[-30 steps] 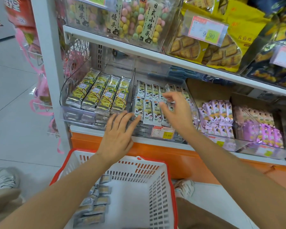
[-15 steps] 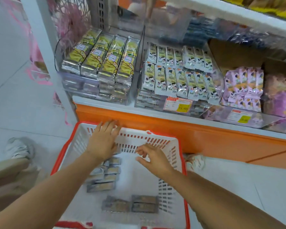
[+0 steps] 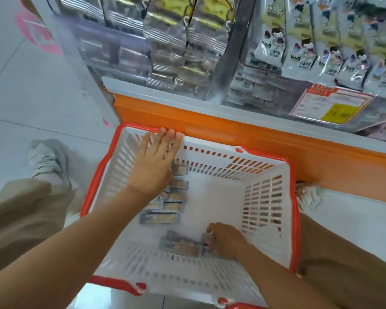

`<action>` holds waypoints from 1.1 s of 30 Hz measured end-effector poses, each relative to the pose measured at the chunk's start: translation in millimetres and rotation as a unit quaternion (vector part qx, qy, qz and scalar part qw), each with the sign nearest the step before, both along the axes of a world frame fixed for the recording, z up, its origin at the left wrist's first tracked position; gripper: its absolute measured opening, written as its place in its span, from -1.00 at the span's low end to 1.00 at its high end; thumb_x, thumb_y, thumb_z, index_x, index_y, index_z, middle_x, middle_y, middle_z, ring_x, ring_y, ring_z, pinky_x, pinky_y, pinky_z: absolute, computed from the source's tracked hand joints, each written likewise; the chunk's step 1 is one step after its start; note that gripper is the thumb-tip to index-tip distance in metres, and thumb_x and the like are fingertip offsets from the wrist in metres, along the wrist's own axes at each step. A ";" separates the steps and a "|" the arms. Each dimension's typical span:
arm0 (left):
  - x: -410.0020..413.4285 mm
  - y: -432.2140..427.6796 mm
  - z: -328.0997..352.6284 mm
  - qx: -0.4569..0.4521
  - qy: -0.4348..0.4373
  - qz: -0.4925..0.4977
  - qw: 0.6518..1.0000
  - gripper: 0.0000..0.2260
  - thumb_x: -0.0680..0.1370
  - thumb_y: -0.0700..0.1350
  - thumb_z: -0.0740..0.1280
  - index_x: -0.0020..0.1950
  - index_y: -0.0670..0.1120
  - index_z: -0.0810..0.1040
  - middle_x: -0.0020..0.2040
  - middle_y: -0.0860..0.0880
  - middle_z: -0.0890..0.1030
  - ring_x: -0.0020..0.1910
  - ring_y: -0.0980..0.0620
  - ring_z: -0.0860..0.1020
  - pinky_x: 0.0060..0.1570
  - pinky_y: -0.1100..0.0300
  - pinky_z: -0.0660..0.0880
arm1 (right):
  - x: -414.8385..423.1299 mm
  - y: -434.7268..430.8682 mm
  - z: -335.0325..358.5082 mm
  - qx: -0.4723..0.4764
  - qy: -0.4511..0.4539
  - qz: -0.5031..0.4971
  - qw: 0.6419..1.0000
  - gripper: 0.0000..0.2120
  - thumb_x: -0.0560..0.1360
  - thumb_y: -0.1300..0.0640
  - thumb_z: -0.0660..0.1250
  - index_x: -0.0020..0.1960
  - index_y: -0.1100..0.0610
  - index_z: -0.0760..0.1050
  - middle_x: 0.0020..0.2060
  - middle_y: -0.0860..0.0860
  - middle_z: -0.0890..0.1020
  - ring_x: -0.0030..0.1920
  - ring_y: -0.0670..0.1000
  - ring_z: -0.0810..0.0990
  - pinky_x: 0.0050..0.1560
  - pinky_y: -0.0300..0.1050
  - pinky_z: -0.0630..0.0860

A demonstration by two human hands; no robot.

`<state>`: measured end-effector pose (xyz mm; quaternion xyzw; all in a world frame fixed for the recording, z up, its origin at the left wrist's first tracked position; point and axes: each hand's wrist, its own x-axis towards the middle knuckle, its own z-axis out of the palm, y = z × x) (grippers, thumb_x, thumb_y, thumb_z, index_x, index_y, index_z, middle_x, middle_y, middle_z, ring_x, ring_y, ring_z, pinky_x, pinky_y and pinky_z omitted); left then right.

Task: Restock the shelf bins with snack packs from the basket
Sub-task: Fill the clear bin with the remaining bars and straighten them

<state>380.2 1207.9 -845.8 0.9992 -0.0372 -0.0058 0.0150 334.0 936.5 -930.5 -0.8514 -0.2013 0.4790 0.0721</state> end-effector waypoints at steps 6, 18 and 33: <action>-0.7 -4.1 -5.9 0.013 0.018 0.017 1.000 -0.18 0.62 -0.04 0.19 0.50 -0.04 -0.47 0.61 -0.12 -0.12 0.57 -0.15 -0.23 0.53 -0.13 -0.22 | -2.3 -8.6 -18.5 0.006 -0.008 0.051 0.999 -0.57 0.49 -0.08 0.37 0.28 0.09 0.42 0.17 0.06 0.45 0.18 0.09 0.45 0.09 -0.14 0.37; 0.2 -15.5 36.9 0.031 0.126 0.035 0.991 -0.21 0.63 -0.02 0.16 0.51 -0.05 -0.46 0.59 -0.11 -0.29 0.54 -0.13 -0.34 0.50 -0.15 -0.31 | 28.8 6.8 29.5 0.098 -0.044 -0.047 0.993 -0.79 0.49 0.18 0.32 0.12 0.14 0.50 0.02 0.05 0.52 -0.03 0.05 0.51 0.01 -0.12 0.46; 0.8 -71.5 142.3 -0.528 0.203 0.238 0.790 -0.55 0.63 0.19 0.16 0.33 -0.11 0.45 0.12 -0.11 0.63 0.12 -0.10 0.58 0.18 0.01 0.40 | 51.7 -5.7 202.3 0.450 -0.308 -0.160 0.823 -0.73 0.42 0.37 0.45 0.03 0.24 0.44 0.13 0.06 0.52 0.15 -0.12 0.50 0.07 -0.30 0.45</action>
